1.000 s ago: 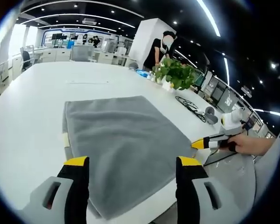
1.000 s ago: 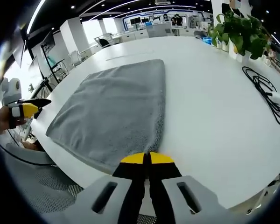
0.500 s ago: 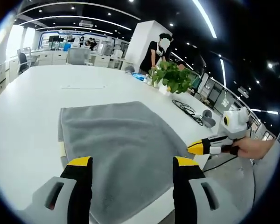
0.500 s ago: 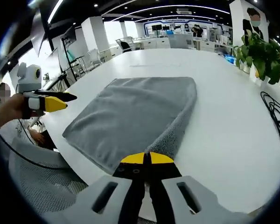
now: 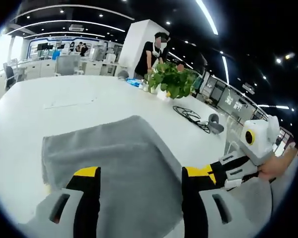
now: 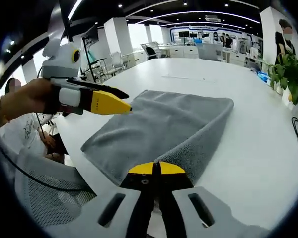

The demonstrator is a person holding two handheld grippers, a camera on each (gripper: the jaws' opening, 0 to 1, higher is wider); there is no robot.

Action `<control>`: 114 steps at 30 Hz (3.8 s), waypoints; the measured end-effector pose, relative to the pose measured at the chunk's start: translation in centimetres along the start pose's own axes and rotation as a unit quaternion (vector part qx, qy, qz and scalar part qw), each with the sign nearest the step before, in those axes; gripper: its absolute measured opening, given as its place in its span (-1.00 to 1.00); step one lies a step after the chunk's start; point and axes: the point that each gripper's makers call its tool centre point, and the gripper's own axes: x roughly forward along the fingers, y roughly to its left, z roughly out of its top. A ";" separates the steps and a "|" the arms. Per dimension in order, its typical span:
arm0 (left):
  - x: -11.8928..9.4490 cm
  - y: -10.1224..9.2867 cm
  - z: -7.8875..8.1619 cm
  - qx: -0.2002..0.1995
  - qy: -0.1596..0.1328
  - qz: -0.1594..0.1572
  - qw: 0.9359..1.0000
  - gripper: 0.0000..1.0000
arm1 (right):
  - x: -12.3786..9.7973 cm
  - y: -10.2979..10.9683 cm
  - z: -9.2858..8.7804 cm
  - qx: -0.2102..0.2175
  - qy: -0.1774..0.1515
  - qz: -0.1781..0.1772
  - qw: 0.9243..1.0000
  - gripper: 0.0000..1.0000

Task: Fold the towel on the table until its edges align and the towel forms a compact rectangular stack.

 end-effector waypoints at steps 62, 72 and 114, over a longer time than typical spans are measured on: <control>15.8 -4.3 2.0 -0.010 0.102 -0.076 0.992 -0.95 | -0.5 -0.2 2.1 -0.015 -0.020 0.014 1.000 -1.00; 12.4 -0.5 3.2 -0.005 0.071 -0.049 0.996 -0.95 | -0.2 2.2 4.8 -0.014 -0.041 0.044 0.998 -1.00; -5.9 12.5 1.1 -0.066 -0.054 0.127 0.988 -0.94 | 3.8 17.2 8.7 -0.104 -0.031 0.200 0.974 -1.00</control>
